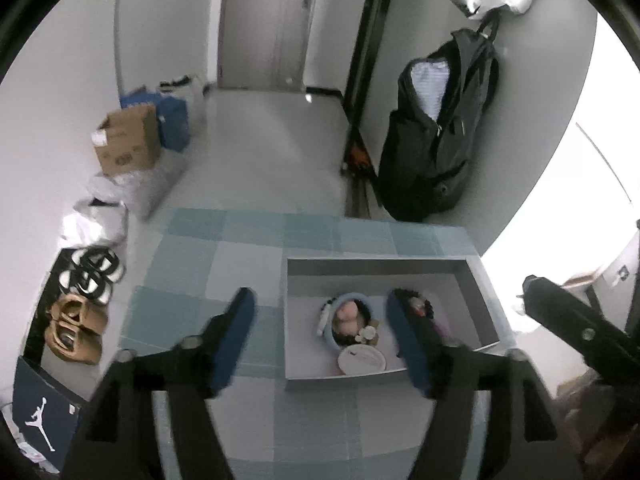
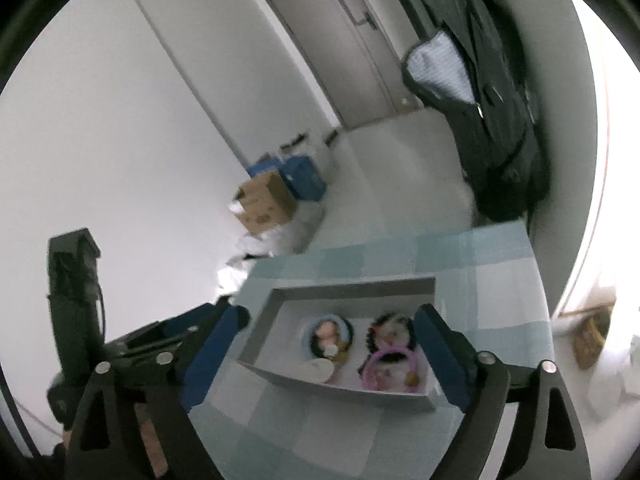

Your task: Organize jewelry

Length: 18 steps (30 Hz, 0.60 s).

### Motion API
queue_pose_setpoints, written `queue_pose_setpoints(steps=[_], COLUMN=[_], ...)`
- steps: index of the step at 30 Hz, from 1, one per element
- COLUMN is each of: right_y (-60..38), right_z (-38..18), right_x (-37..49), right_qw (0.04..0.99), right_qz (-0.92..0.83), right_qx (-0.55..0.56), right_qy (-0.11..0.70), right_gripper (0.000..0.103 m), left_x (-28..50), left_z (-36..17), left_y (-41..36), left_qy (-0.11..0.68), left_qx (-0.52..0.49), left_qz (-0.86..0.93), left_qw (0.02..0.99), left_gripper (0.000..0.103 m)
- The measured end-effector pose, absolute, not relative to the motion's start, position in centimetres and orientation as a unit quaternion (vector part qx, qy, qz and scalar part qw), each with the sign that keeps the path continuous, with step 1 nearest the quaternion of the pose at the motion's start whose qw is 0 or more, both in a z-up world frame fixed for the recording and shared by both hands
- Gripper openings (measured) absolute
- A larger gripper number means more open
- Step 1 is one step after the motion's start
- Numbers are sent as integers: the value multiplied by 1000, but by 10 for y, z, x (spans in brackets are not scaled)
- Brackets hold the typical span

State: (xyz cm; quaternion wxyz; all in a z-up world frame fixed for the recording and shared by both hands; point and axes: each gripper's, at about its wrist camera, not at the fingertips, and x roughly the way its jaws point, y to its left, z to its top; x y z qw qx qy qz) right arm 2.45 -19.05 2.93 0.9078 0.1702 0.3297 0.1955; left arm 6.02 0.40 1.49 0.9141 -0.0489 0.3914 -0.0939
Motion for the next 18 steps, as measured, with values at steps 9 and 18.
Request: queue_pose_setpoints(steps=[9,18], right_y=[-179,-176], right_z=[40,40], right_x=[2,-20], right_qw=[928,936], right_qz=[209,203], right_qx=[128,92], right_qy=[280,273], right_gripper=[102,103], left_x=[37,23], left_z=[22,20], left_y=[9,6], left_qy=[358,360], left_qx=[-52,-40], left_qz=[-74,-60], left_qw=[929,930], left_gripper=[72,73])
